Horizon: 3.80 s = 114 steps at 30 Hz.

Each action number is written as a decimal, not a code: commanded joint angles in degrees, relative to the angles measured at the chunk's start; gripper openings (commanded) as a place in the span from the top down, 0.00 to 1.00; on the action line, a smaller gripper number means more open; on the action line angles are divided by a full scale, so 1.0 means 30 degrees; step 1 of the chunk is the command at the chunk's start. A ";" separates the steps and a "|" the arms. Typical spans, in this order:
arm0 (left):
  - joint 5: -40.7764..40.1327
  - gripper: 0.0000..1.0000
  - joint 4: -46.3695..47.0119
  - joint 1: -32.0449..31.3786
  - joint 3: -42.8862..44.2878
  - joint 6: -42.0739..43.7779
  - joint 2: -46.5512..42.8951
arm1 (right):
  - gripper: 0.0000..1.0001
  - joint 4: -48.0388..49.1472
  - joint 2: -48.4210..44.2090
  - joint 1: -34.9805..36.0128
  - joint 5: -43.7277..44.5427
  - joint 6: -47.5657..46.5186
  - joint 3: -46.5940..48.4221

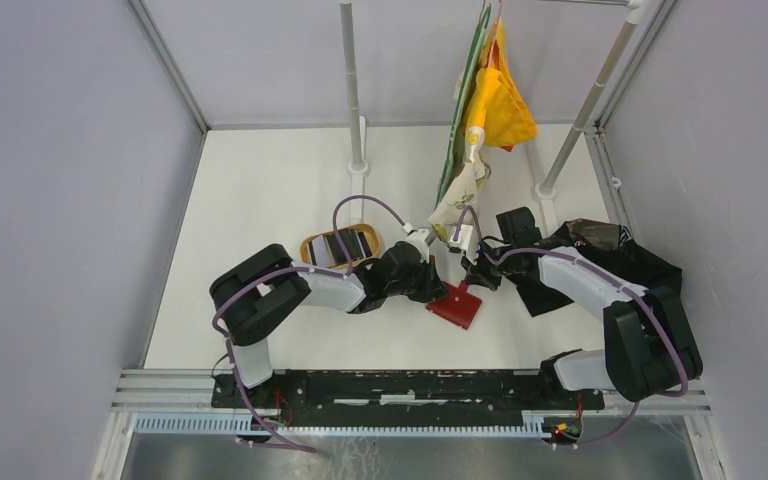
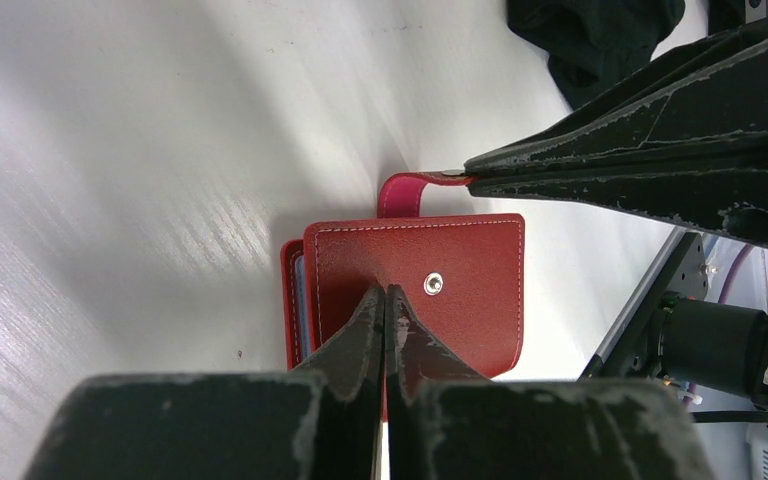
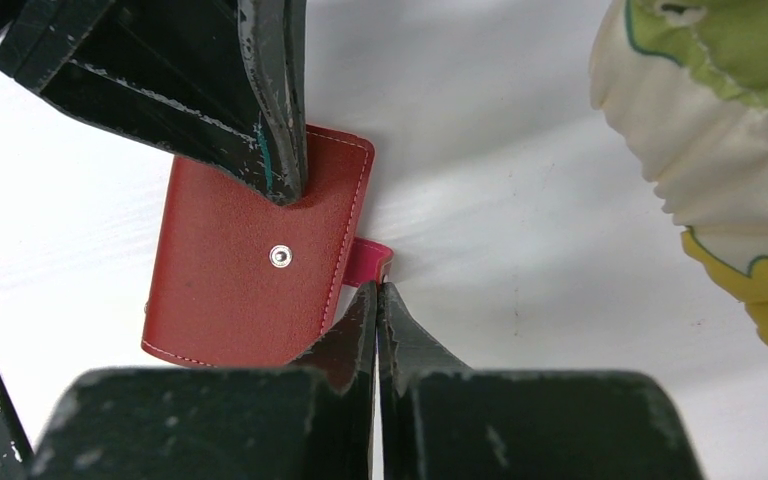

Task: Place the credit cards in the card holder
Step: Close the card holder at the center of the board.

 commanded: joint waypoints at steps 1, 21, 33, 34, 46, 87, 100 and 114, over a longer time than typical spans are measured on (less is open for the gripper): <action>-0.0506 0.98 -0.0484 -0.0206 -0.0097 0.0346 0.0442 | 1.00 -0.0019 -0.0744 -0.0049 -0.0745 -0.0149 0.0650; -0.0978 0.98 -0.0480 -0.0537 -0.0286 -0.0027 0.0292 | 1.00 -0.0621 -0.0571 0.2045 -0.0947 -0.0511 -0.0642; -0.1053 0.98 -0.0392 -0.0591 -0.0449 0.0002 0.0126 | 1.00 -0.1085 -0.0927 0.2607 -0.0724 -0.1010 -0.1068; -0.1062 0.98 -0.0392 -0.0599 -0.0463 0.0002 0.0104 | 1.00 -0.1099 -0.0942 0.2651 -0.0724 -0.1042 -0.1097; -0.1055 0.98 -0.0392 -0.0687 -0.0419 0.0031 0.0062 | 1.00 -0.1512 -0.1572 0.3020 -0.0183 -0.1727 -0.1337; -0.1179 0.98 -0.0422 -0.0821 -0.0654 0.0149 -0.0582 | 1.00 -0.2059 -0.2504 0.5136 0.2151 -0.3090 -0.2980; -0.1180 0.98 -0.0421 -0.0995 -0.0755 0.0178 -0.1076 | 1.00 -0.2131 -0.1990 0.5623 0.1485 -0.3134 -0.2979; -0.1208 0.98 -0.0568 -0.1188 -0.0878 0.0200 -0.1616 | 1.00 -0.3319 -0.3029 0.6093 0.2605 -0.4501 -0.3847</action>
